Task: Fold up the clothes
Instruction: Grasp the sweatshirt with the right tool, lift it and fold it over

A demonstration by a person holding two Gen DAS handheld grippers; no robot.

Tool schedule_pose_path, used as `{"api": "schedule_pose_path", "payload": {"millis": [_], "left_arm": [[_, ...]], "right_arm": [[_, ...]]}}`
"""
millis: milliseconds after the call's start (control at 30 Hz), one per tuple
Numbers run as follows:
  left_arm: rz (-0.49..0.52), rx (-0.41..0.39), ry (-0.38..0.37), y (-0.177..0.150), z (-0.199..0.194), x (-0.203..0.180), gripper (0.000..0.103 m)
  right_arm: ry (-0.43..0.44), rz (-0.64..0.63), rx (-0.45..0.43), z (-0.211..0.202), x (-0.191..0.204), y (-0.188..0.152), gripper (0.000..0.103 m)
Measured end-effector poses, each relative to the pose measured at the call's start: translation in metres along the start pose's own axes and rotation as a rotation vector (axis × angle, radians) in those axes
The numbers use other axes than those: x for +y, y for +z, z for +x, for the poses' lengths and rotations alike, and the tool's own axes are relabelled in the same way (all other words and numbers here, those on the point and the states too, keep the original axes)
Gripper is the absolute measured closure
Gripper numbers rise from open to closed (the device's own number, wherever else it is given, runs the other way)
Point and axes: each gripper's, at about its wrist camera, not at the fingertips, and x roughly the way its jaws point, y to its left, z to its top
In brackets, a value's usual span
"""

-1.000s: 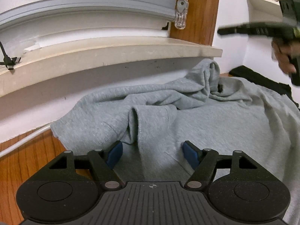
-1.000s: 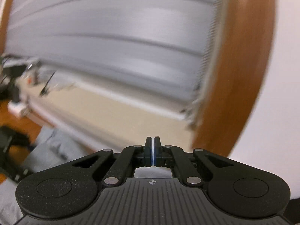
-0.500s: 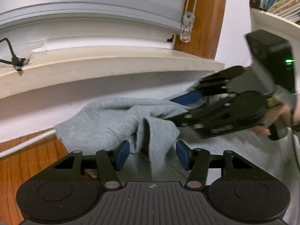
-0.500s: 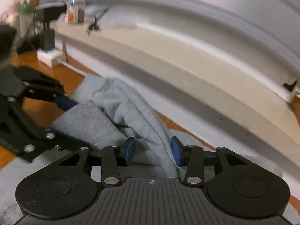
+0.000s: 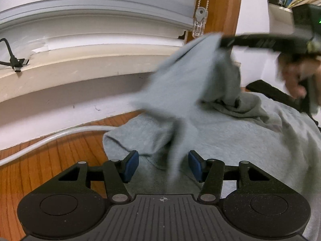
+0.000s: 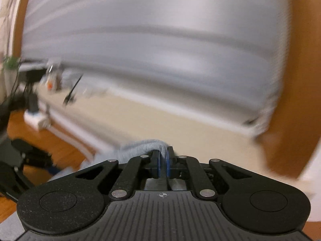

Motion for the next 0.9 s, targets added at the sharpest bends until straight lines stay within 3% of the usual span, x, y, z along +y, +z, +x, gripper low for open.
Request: {"api": "schedule_pose_path", "payload": {"millis": [100, 233, 333, 433, 500, 567, 767, 900], "left_arm": [[-0.014, -0.002, 0.000, 0.000, 0.001, 0.002, 0.044], [-0.038, -0.014, -0.009, -0.001, 0.002, 0.006, 0.041], [-0.079, -0.033, -0.023, 0.000, 0.000, 0.013, 0.039], [-0.178, -0.044, -0.068, 0.003, -0.002, 0.028, 0.032], [-0.258, -0.041, -0.103, 0.006, -0.001, 0.040, 0.029], [-0.301, -0.039, -0.103, 0.007, 0.000, 0.045, 0.026], [-0.429, -0.031, -0.101, 0.010, 0.003, 0.058, 0.025], [-0.499, -0.025, -0.096, 0.013, 0.007, 0.065, 0.025]], "right_arm": [[-0.119, 0.035, -0.078, -0.043, -0.046, 0.013, 0.097], [-0.353, 0.092, -0.134, -0.105, -0.108, 0.012, 0.097], [-0.542, 0.146, -0.052, -0.133, -0.157, -0.012, 0.095], [-0.653, 0.204, 0.119, -0.143, -0.193, -0.050, 0.085], [-0.637, 0.253, 0.174, -0.148, -0.205, -0.076, 0.066], [-0.592, 0.292, 0.192, -0.150, -0.207, -0.098, 0.056], [-0.380, 0.365, 0.256, -0.135, -0.190, -0.151, 0.050], [-0.272, 0.388, 0.272, -0.124, -0.168, -0.171, 0.039]]}}
